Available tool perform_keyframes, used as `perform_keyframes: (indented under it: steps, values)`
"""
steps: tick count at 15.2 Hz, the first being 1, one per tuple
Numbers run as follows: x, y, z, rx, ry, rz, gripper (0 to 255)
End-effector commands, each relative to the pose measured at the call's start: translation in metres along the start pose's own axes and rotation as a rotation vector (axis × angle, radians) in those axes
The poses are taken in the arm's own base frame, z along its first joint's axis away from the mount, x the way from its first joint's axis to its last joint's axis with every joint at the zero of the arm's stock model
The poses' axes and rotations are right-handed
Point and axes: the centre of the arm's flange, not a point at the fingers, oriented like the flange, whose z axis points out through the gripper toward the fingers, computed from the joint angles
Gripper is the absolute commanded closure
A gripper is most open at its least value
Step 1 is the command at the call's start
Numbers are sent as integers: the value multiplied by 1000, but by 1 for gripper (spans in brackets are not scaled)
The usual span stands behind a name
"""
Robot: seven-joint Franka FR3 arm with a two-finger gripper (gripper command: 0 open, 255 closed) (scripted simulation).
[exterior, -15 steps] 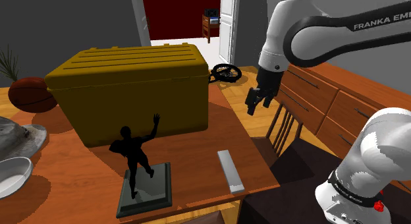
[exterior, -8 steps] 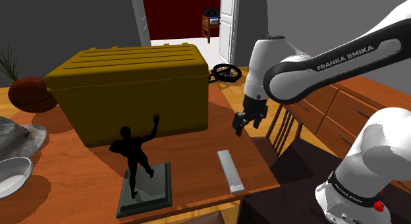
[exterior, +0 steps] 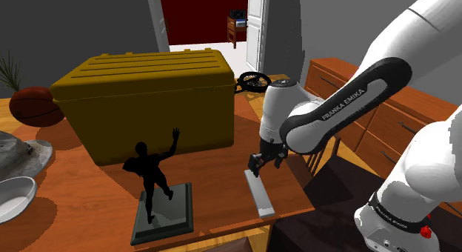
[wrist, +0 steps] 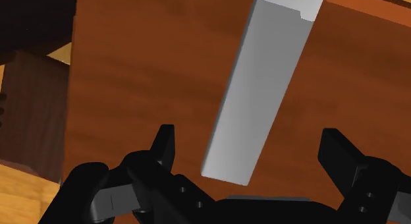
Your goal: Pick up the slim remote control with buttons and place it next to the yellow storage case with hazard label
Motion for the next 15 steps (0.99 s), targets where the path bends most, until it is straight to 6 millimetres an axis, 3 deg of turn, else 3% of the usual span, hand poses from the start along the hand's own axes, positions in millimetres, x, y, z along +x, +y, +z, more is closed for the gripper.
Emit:
perform_keyframes:
  steps: [1,4,12,15]
  values:
    - [2,-9,25,-3,-5,29,0]
    - [2,-23,62,-13,-13,66,0]
    - [2,-24,105,-14,-14,69,0]
    - [2,-24,105,-14,-14,69,0]
